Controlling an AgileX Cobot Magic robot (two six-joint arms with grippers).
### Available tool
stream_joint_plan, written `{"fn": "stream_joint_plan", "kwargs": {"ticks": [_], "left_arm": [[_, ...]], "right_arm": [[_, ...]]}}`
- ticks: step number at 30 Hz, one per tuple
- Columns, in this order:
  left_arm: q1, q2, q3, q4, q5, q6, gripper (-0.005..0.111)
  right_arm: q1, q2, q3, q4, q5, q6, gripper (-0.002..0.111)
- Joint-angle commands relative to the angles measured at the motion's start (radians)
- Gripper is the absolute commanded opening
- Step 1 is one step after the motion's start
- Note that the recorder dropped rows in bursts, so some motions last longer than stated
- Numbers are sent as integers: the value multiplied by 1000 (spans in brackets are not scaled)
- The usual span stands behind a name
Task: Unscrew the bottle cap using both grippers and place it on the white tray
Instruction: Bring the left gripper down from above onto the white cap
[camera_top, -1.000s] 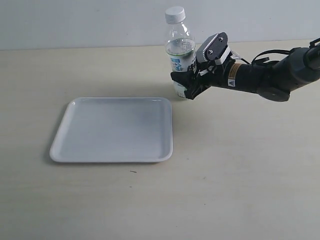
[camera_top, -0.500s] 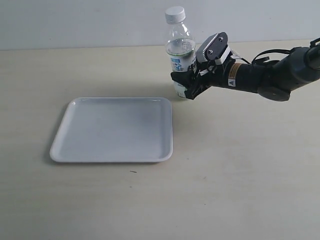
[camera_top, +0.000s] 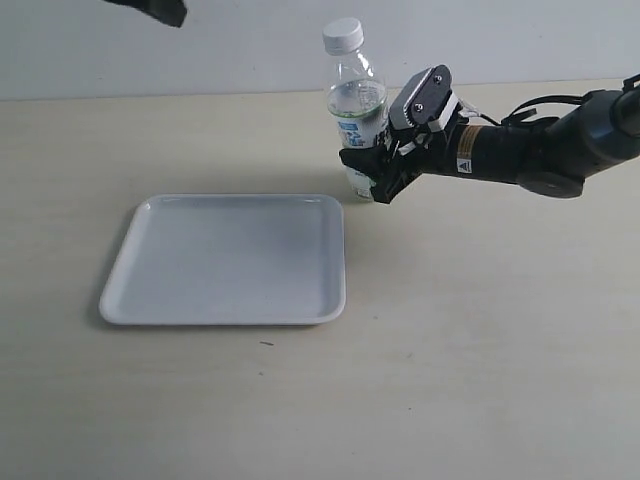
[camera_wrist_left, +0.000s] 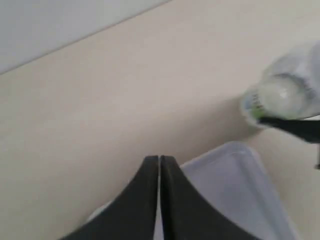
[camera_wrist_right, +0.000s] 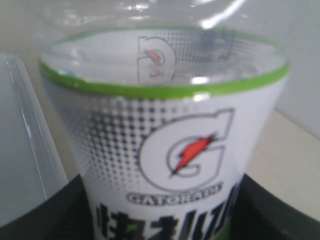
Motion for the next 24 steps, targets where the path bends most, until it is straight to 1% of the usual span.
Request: {"fn": "stream_joint_plan", "kwargs": {"ticks": [1, 2, 4, 5, 7, 10, 13, 15, 21, 24], "left_arm": [[-24, 27, -123, -239, 53, 147, 30], [-38, 34, -141, -242, 62, 169, 39], [-69, 47, -162, -228, 70, 202, 53], [-89, 54, -171, -213, 70, 204, 58], [-122, 75, -197, -176, 62, 199, 63], [-160, 123, -275, -106, 103, 134, 63], [-173, 188, -358, -100, 188, 129, 63], [-175, 229, -407, -88, 219, 96, 63], [-196, 304, -497, -41, 224, 60, 63], [-210, 322, -532, 19, 222, 55, 63]], "right_arm": [[0, -1, 0, -40, 50, -6, 0], [0, -1, 0, -40, 50, -6, 0], [0, -1, 0, -40, 50, -6, 0], [0, -1, 0, -40, 50, -6, 0], [0, -1, 0, -40, 50, -6, 0], [0, -1, 0, -40, 52, -4, 0], [0, -1, 0, -42, 54, -4, 0], [0, -1, 0, -42, 54, -4, 0], [0, -1, 0, -67, 54, -4, 0], [0, -1, 0, -67, 56, -8, 0]]}}
